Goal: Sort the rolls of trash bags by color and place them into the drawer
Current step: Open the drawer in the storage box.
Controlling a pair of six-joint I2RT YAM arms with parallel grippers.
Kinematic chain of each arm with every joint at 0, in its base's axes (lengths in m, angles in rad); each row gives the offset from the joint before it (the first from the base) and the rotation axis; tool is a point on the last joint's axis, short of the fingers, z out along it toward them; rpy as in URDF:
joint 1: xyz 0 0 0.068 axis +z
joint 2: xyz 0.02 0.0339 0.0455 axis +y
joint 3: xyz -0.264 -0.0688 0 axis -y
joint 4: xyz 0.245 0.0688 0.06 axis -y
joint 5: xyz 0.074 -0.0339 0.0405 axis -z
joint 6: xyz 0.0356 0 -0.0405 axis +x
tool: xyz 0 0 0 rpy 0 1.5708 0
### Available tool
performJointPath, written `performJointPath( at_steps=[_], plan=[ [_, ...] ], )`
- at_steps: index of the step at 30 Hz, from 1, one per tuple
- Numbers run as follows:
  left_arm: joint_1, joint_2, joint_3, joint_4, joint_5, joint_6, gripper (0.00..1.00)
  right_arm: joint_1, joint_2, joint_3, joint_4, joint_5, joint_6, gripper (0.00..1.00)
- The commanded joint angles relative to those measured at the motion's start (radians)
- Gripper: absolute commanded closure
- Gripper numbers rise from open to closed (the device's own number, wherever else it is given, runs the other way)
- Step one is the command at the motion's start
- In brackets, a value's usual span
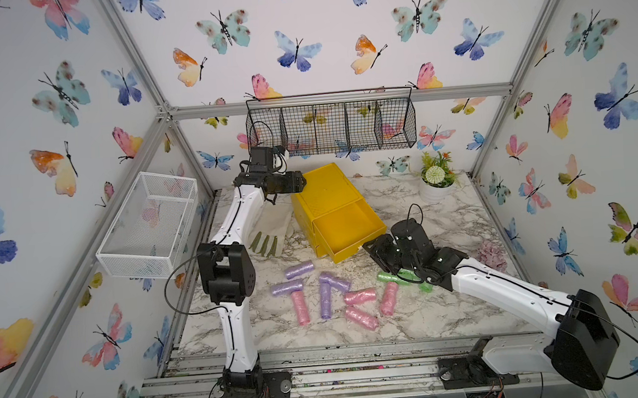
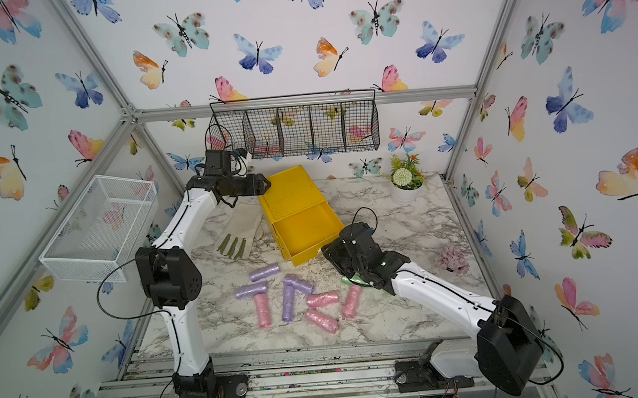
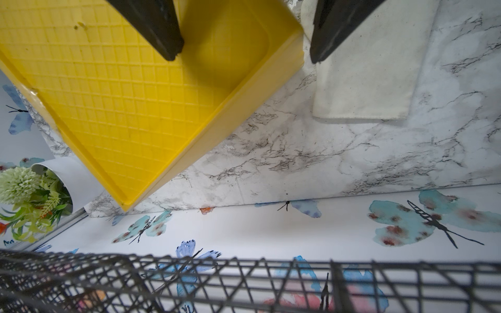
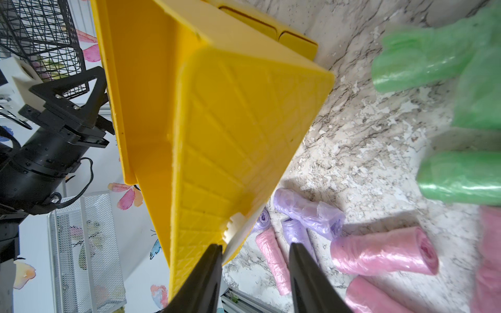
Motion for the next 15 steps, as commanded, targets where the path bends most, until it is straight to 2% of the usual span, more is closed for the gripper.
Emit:
performJointPath(
  at_steps=[1, 9, 15],
  plan=[
    [-0.003, 0.062, -0.018, -0.087, -0.073, 0.010, 0.22, 0.012, -0.013, -0.020, -0.150, 0.017, -0.006, 0.56],
    [-0.005, 0.061, -0.017, -0.085, -0.070, 0.003, 0.21, 0.022, -0.026, 0.003, -0.162, 0.036, -0.004, 0.56],
    [-0.004, 0.053, -0.023, -0.079, -0.066, -0.001, 0.20, 0.022, -0.014, 0.045, -0.165, 0.064, -0.036, 0.51]
  ],
)
